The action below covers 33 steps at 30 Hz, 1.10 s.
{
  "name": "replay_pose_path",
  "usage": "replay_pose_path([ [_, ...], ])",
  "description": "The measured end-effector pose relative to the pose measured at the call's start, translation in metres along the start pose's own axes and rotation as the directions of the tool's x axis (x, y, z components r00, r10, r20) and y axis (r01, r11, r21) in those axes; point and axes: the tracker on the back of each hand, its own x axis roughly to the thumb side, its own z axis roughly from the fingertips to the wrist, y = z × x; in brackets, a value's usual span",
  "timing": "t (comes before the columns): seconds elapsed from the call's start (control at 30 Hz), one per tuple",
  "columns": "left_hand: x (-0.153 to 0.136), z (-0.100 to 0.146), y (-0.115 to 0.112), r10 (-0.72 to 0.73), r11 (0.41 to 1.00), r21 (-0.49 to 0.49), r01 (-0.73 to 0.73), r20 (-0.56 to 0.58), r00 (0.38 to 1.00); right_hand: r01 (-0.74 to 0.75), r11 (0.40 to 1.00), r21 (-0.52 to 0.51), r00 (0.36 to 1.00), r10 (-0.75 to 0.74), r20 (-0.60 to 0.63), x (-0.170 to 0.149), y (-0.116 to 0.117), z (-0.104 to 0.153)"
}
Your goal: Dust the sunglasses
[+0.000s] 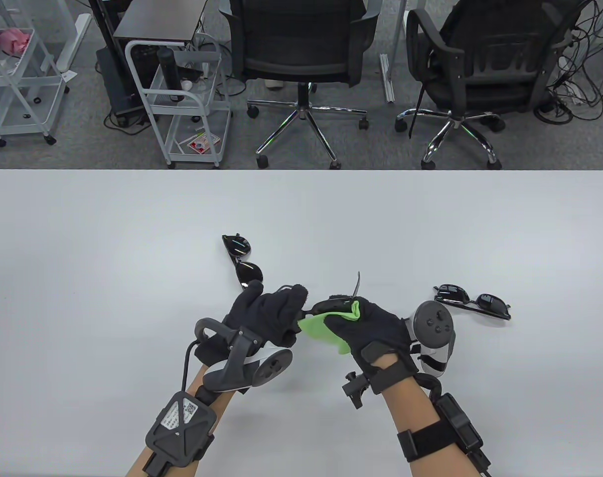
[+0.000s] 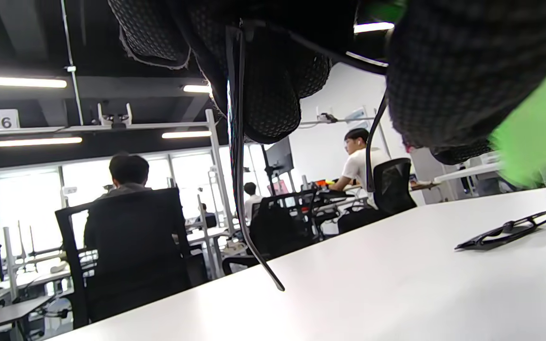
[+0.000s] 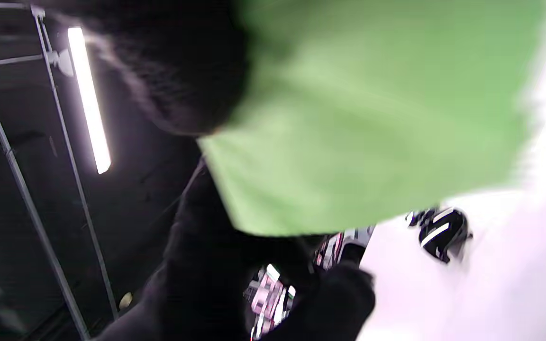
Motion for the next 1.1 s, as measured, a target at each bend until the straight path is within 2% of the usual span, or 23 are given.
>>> replay_pose_path([
  [0.1, 0.002, -0.001, 0.0, 0.022, 1.0, -0.014, -0.022, 0.006, 1.0, 0.038, 0.999, -0.036, 0.999, -0.038, -0.005, 0.0, -0.003, 0.002],
  [0.2, 0.003, 0.0, -0.001, 0.009, 1.0, -0.016, -0.009, 0.007, 1.0, 0.035, 0.999, -0.015, 0.999, -0.035, -0.008, 0.0, -0.002, 0.002],
  [0.3, -0.002, 0.003, -0.003, -0.003, 0.999, -0.036, 0.004, 0.009, 1.0, 0.185, 0.977, 0.11, 0.982, -0.179, -0.064, -0.009, 0.004, 0.001],
  [0.33, -0.004, 0.004, -0.004, 0.005, 0.999, -0.05, -0.004, 0.011, 1.0, 0.199, 0.973, 0.12, 0.979, -0.19, -0.078, -0.01, 0.005, 0.001],
  [0.43, -0.006, 0.005, -0.01, 0.027, 0.996, -0.085, -0.026, 0.012, 1.0, 0.102, 0.989, 0.103, 0.992, -0.094, -0.08, -0.007, 0.005, 0.0],
  [0.47, -0.005, 0.005, -0.01, 0.016, 0.997, -0.081, -0.015, 0.013, 1.0, -0.002, 0.998, 0.06, 0.998, 0.007, -0.07, -0.003, 0.003, 0.001],
  [0.53, -0.003, 0.005, -0.008, 0.0, 0.998, -0.068, 0.002, 0.024, 1.0, -0.075, 0.997, 0.023, 0.996, 0.076, -0.05, -0.002, 0.0, 0.002],
  [0.63, 0.001, 0.004, -0.005, 0.021, 0.998, -0.061, -0.019, 0.029, 0.999, 0.019, 1.0, -0.009, 0.998, -0.019, -0.062, -0.005, -0.003, 0.003],
  [0.83, 0.008, 0.004, 0.0, -0.037, 0.998, -0.044, 0.04, 0.062, 0.997, 0.013, 1.0, -0.007, 0.999, -0.013, -0.029, 0.0, -0.009, 0.004],
  [1.0, 0.011, 0.005, -0.001, -0.041, 0.998, -0.047, 0.044, 0.074, 0.996, 0.154, 0.985, 0.072, 0.986, -0.15, -0.068, -0.006, -0.006, 0.002],
  [1.07, 0.011, 0.006, -0.002, -0.056, 0.997, -0.043, 0.059, 0.084, 0.995, 0.148, 0.986, 0.074, 0.987, -0.142, -0.069, -0.005, -0.007, 0.001],
  [1.1, 0.012, 0.006, -0.002, -0.05, 0.998, -0.04, 0.054, 0.084, 0.995, 0.082, 0.996, 0.042, 0.996, -0.08, -0.049, -0.001, -0.009, 0.002],
])
